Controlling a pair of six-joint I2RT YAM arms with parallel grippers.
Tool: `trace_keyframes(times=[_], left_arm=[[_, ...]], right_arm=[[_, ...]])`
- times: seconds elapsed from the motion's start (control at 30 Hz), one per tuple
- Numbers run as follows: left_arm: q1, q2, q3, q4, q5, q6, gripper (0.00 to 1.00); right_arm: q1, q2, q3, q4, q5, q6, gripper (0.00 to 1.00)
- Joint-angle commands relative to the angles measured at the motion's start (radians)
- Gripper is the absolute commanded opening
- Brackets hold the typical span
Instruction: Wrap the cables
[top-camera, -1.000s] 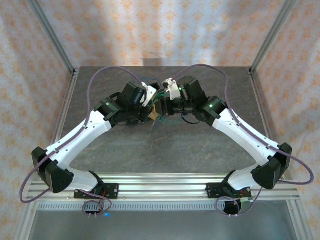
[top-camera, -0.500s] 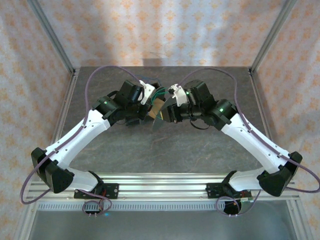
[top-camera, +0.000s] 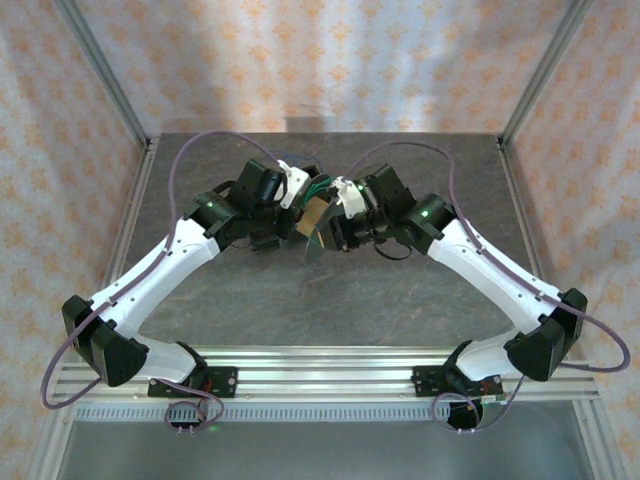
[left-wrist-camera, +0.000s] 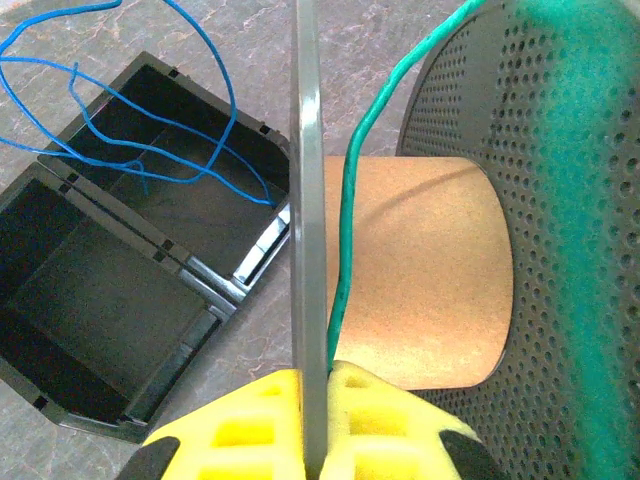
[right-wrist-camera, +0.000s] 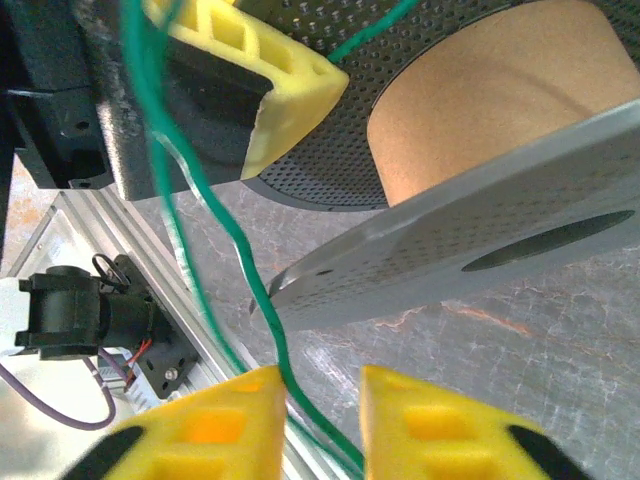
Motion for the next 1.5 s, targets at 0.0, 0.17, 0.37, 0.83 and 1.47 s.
trace_keyframes(times=[0.0,0.17,0.37,0.83,1.47], left_arm=[[0.013,-0.027,0.053,0.07,0.018,-0.018,0.0],[0.038,-0.035,0.034,0.07,0.002,-0.033,0.0],[0.069,-0.058,-0.004,0.087,0.007,-0.051,0.0],[0.107,-0.109,-0.044,0.105,0.044,-0.073,0.0],[0.137,-0.167,-0.016,0.12,0.238,-0.115,0.0]], right_arm=[[0.001,0.008,-0.004,-0.011,0.015,0.001,0.15],[-0.028,-0.054,-0.031,0.056,-0.002,0.048,0.0],[-0.138,-0.168,-0.099,0.111,0.052,0.128,0.0],[-0.361,-0.229,-0.28,0.19,0.03,0.298,0.0],[-0.364,-0.211,-0.359,0.597,-0.268,0.479,0.48]])
